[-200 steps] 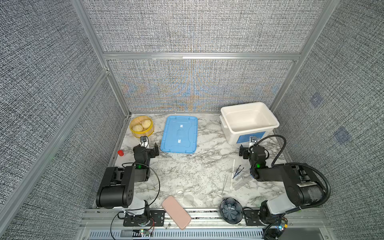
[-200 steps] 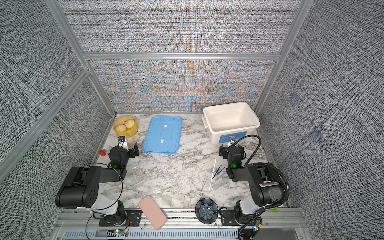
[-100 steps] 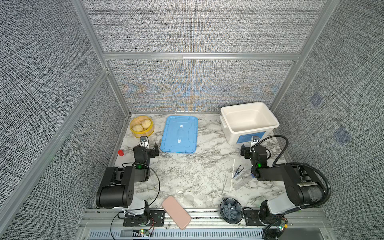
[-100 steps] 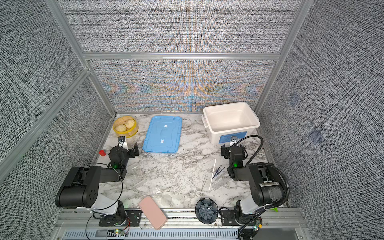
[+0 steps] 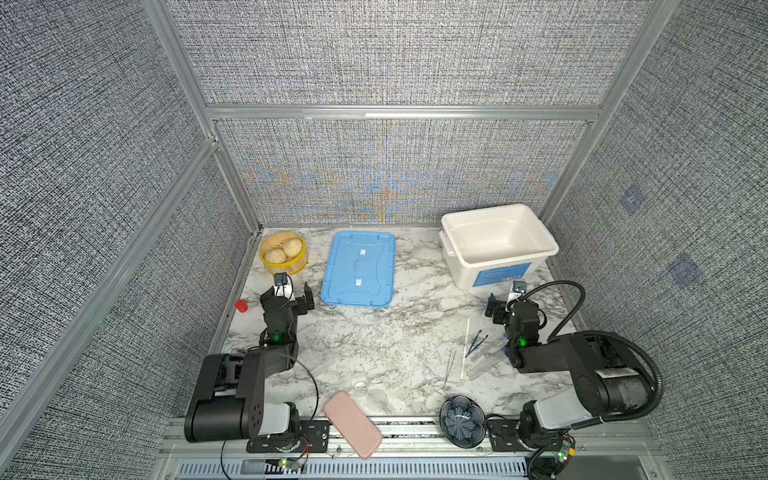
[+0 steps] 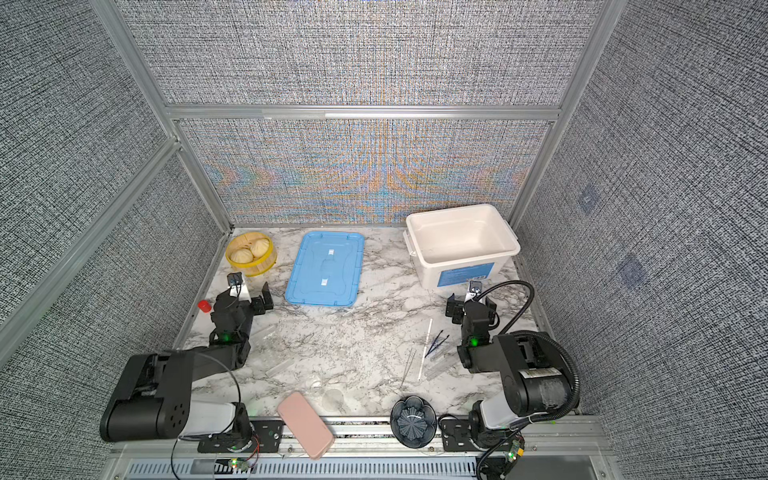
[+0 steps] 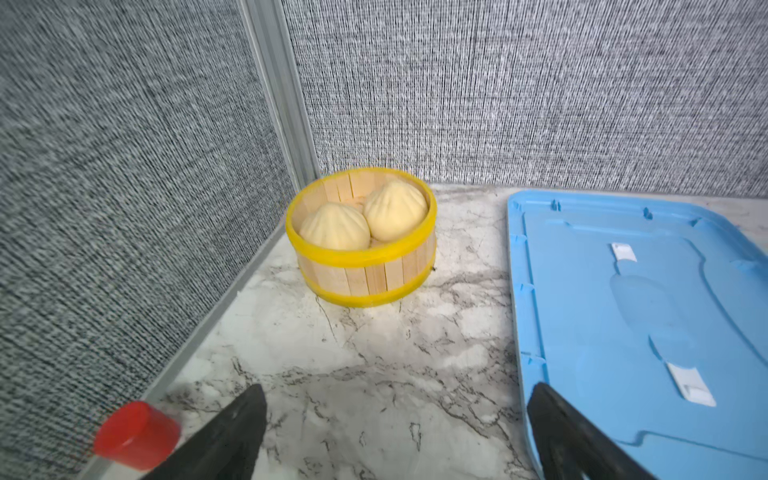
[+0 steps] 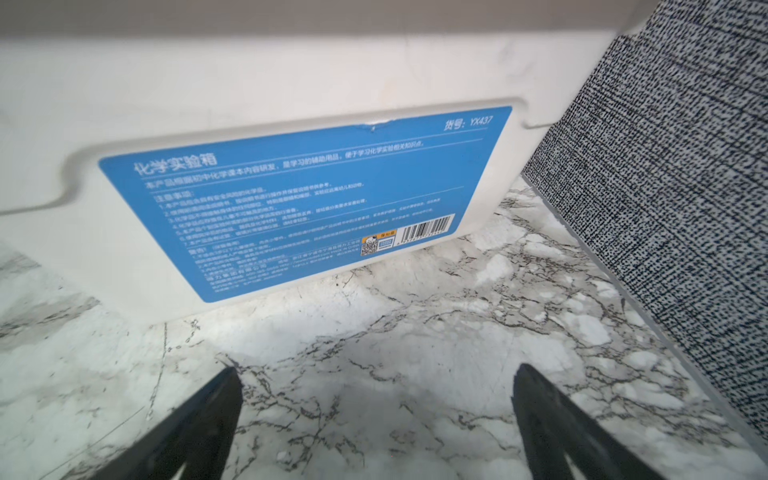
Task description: Organize the chemistry lab equipment
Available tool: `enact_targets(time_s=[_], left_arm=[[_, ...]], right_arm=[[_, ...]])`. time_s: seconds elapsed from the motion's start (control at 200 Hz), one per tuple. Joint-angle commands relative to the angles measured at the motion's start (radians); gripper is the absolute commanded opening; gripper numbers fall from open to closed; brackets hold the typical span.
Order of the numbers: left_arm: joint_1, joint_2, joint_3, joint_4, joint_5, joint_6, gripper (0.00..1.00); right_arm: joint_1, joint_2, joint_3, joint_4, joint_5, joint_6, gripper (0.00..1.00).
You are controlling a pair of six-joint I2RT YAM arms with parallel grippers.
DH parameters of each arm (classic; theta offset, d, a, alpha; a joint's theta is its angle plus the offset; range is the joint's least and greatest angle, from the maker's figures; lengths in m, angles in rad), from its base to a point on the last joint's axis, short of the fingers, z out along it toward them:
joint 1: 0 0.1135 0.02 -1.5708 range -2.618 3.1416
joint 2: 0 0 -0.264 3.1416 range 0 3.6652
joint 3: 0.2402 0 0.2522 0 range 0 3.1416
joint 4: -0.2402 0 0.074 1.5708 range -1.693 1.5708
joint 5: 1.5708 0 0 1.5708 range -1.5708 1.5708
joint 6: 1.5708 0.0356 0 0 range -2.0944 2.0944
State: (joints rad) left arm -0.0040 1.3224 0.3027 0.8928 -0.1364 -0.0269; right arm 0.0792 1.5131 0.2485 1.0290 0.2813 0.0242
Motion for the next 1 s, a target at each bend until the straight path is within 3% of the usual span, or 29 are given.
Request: enact_targets(time_s=[0.0,0.125,0.22,0.455,0.57,0.625,0.7,0.79,0.84,0.995], left_arm=[[0.0,-0.124,0.009,-0.124,-0.009,-0.014,0.99],[0.001,-0.308,0.057,-0.34,-0.046,-0.188,0.99],[-0.001,-0.427,0.14,-0.602,-0.014,-0.328,0.99],[0.0,-0.589,0.285,-0.988,0.125,-0.495,0.99],[-0.001,-0.635,0.367,-1.254,0.038,-0.619,0.99],[0.001,-0.649,0.393,-1.306,0.041,-0.604,0.99],[0.0,-0.666,0.395,-1.303,0.09,-0.534,0.99],[0.0,-0.674,0.365,-1.315,0.053,-0.598,0.99],[0.0,-0.664,0.349,-1.302,0.078,-0.575,0.99],[0.0,-0.546,0.377,-1.374,0.036,-0.628,0.99]], right_arm=[[0.001,-0.004,-0.008,0.084,-0.008,-0.005,0.99],[0.013,-0.006,-0.009,0.084,-0.013,-0.024,0.99],[0.017,-0.004,-0.011,0.088,-0.011,-0.029,0.99],[0.021,-0.036,-0.02,0.072,-0.019,-0.035,0.99],[0.021,-0.059,-0.016,0.039,-0.011,-0.027,0.99],[0.023,-0.067,-0.02,0.065,0.018,-0.028,0.99],[0.022,-0.154,-0.001,-0.075,0.078,0.005,0.99],[0.023,-0.285,0.027,-0.307,0.102,0.085,0.99],[0.019,-0.342,0.048,-0.418,0.103,0.115,0.99],[0.021,-0.484,0.122,-0.721,0.178,0.221,0.99]])
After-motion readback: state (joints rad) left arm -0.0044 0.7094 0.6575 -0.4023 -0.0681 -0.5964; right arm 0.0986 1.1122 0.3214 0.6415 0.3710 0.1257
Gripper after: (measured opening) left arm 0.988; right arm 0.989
